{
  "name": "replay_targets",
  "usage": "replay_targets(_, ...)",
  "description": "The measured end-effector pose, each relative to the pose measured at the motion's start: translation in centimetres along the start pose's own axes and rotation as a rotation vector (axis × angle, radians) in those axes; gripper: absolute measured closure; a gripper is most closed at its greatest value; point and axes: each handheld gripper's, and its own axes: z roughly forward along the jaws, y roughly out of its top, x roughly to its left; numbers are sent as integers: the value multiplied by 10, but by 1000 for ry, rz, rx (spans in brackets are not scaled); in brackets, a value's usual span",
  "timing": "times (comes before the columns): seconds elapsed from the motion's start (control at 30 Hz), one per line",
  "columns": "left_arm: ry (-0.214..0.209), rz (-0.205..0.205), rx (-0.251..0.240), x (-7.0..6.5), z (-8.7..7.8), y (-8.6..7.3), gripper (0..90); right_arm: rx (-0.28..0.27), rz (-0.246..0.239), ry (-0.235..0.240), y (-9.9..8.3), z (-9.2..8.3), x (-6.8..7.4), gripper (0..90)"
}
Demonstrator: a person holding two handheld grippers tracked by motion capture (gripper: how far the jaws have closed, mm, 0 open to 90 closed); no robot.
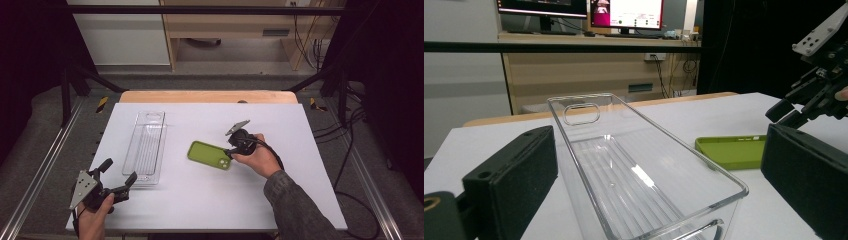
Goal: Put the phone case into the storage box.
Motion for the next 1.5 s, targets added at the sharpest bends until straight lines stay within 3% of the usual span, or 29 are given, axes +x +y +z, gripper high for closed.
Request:
replay_targets(0.07,0,1,1,0,0,0,16,24,-1,8,2,1,-2,419)
replay_targets(0.3,-1,9,5,-1,0,0,16,21,6,3,4,5,-8,235)
replay_targets(0.57,-1,15,7,-1,0,0,16,34,6,-2,9,11,-14,134)
replay_targets(0.9,-4,20,10,-2,1,0,16,67,5,16,7,20,-17,267)
replay_targets(1.5,-8,23,13,-3,2,0,16,99,-41,75,5,25,-13,678)
